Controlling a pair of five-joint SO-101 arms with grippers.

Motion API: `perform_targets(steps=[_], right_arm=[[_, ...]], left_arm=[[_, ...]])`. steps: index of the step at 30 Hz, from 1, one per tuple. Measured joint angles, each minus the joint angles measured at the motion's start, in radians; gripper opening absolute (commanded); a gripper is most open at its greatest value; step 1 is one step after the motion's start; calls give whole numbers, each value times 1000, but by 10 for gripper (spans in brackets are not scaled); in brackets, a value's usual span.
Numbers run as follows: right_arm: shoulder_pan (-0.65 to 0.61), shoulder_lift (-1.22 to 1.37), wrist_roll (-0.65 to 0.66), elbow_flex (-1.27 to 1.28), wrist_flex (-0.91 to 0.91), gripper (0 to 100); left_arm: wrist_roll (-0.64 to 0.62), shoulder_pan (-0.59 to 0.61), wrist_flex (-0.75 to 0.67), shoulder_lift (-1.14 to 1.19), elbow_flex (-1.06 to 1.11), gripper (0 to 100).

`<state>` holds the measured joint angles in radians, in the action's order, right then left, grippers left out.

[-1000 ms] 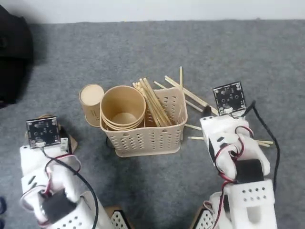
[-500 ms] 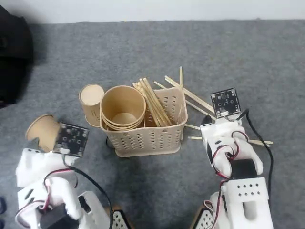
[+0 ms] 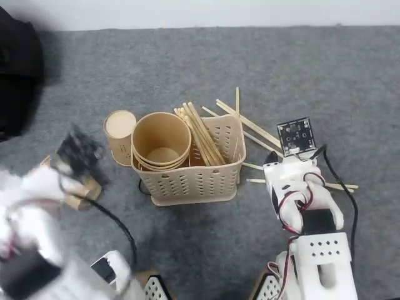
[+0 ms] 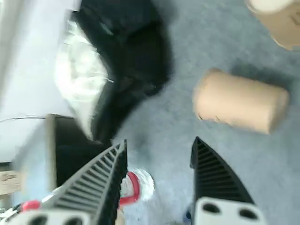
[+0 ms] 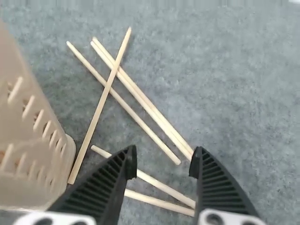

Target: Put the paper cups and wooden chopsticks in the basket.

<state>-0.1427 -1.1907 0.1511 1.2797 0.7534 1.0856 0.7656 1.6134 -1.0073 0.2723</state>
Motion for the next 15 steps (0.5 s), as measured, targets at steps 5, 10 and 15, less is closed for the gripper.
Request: perform_targets(steps=[5,10,15], right_arm=[[-3,-2,0,6,-9,195],[-3,-2,5,6,-9,195],[-3,-2,5,6,-9,195]], left_arm=[[60,11,110,385,-304,206],[112,15,114,621,-387,206],[146,15,114,752,-427,206]])
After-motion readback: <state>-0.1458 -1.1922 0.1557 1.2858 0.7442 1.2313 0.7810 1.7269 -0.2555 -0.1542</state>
